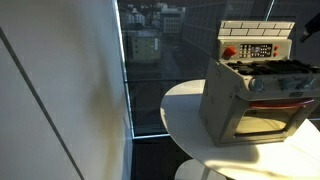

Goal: Press the right top button on the stove

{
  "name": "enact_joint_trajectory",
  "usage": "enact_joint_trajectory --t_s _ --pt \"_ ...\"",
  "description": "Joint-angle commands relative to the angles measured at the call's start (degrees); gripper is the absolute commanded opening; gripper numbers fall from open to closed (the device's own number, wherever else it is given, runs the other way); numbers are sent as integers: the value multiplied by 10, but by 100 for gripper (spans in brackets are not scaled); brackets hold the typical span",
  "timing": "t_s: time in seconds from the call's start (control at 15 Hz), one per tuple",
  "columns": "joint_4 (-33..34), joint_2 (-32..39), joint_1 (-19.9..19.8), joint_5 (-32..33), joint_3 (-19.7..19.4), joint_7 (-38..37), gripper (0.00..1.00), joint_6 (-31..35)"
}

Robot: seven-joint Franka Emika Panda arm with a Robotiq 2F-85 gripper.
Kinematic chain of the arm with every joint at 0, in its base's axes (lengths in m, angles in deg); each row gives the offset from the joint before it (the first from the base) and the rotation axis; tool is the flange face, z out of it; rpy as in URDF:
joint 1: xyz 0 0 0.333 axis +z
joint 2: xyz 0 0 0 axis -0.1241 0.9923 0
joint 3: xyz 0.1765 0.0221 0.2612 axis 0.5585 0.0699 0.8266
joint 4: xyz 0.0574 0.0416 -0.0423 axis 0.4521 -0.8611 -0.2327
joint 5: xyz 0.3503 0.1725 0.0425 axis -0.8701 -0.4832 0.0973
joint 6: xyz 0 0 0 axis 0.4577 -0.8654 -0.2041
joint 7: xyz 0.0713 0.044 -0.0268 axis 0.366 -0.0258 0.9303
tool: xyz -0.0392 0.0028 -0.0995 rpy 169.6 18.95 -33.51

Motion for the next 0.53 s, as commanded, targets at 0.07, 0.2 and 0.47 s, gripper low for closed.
enact_joint_trajectory --t_s 0.07,0.2,0.47 --pt "57 55 1 -20 2 13 100 -4" --pt "74 73 1 -21 5 13 100 -6" --pt "101 100 0 -34 13 18 100 -13"
